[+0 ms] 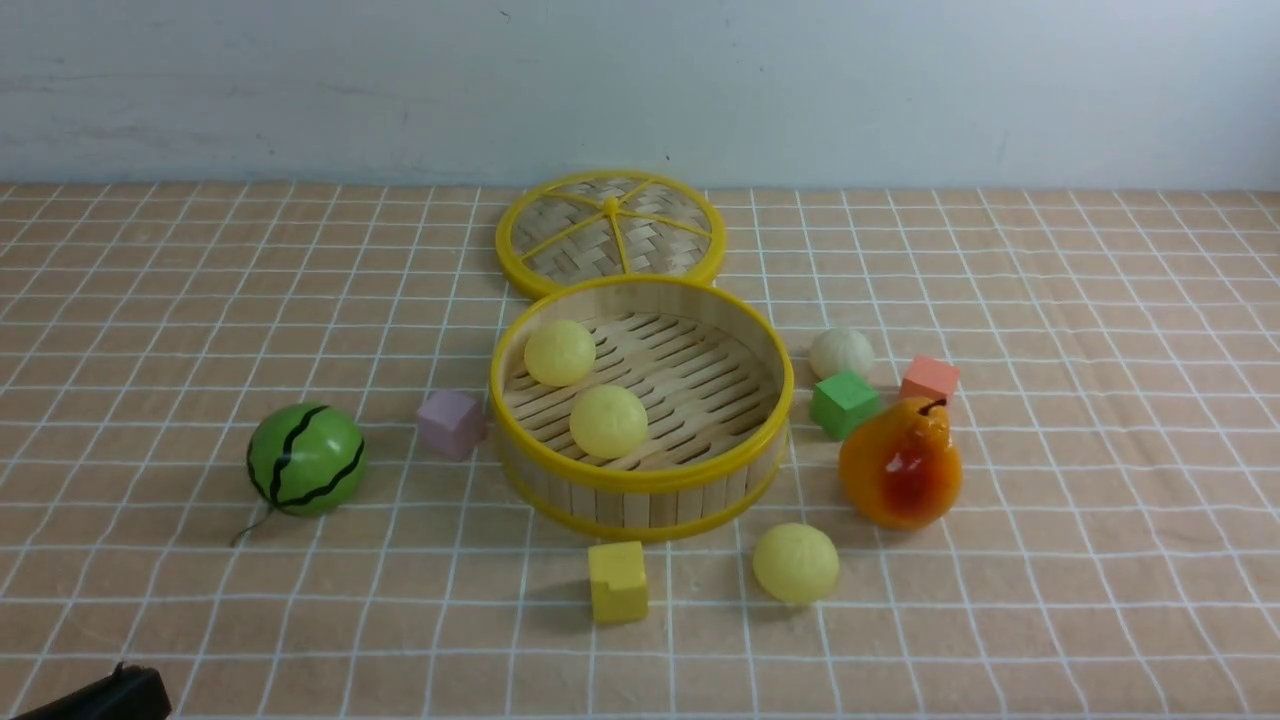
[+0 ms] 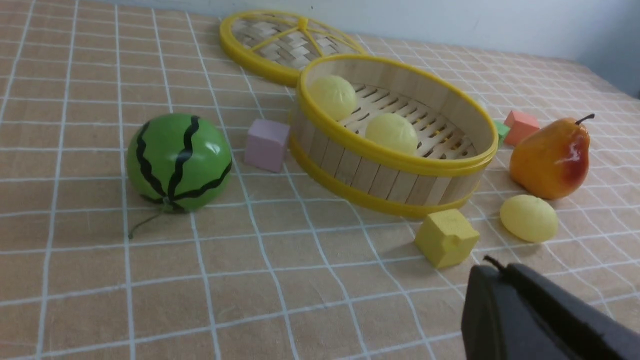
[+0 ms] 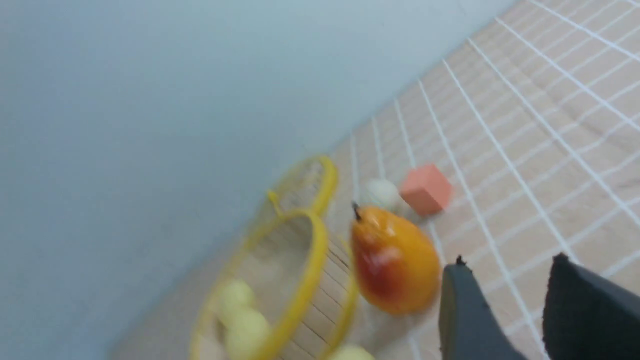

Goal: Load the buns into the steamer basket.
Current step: Use the right arm to grab a steamed stuffed bun

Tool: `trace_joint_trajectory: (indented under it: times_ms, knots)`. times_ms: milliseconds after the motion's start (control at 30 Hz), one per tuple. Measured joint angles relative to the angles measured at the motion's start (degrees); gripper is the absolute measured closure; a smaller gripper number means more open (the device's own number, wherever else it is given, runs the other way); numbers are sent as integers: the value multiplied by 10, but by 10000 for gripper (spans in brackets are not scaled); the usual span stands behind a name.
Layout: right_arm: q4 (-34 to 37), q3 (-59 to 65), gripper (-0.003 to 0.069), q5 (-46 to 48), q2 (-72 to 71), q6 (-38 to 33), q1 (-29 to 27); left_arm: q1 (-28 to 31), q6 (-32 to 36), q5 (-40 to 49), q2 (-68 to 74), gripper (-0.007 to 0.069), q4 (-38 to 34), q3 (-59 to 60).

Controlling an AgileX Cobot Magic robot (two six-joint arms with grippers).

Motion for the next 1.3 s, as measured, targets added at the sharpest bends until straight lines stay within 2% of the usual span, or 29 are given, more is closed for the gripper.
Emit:
trace_joint_trajectory:
  times_ms: [167,233,333,467,567,633,667,700,767,867,933,967,1067,1133,1167,1200,1300]
  knots:
    - [120,0,420,-93,0,3,0,0,0,5,0,638,0,0]
    - [130,-3,420,-88,0,3,0,0,0,6,0,638,0,0]
    - [102,-38,422,1,3,-11,0,0,0,7,0,638,0,0]
    - [42,-124,449,106,68,-67,0,0,0,7,0,638,0,0]
    - [-10,-223,477,190,171,-129,0,0,0,7,0,638,0,0]
    - [-46,-321,496,278,270,-178,0,0,0,8,0,638,0,0]
    - [-49,-321,498,286,280,-178,0,0,0,8,0,638,0,0]
    - [-71,-393,514,357,365,-203,0,0,0,8,0,638,0,0]
    - [-85,-436,527,404,411,-218,0,0,0,8,0,638,0,0]
    - [-105,-519,589,492,561,-240,1,0,0,8,0,637,0,0]
    - [-107,-538,625,506,605,-241,7,0,0,8,0,637,0,0]
    - [-109,-559,655,513,664,-242,26,0,0,8,0,636,0,0]
    - [-113,-580,659,510,723,-242,73,0,0,8,0,635,0,0]
    - [-133,-605,659,494,789,-236,142,0,0,8,0,635,0,0]
    - [-138,-610,659,492,800,-233,154,0,0,8,0,635,0,0]
    - [-158,-630,658,484,837,-220,194,0,0,8,0,635,0,0]
    - [-214,-684,640,480,913,-177,259,0,0,8,0,633,0,0]
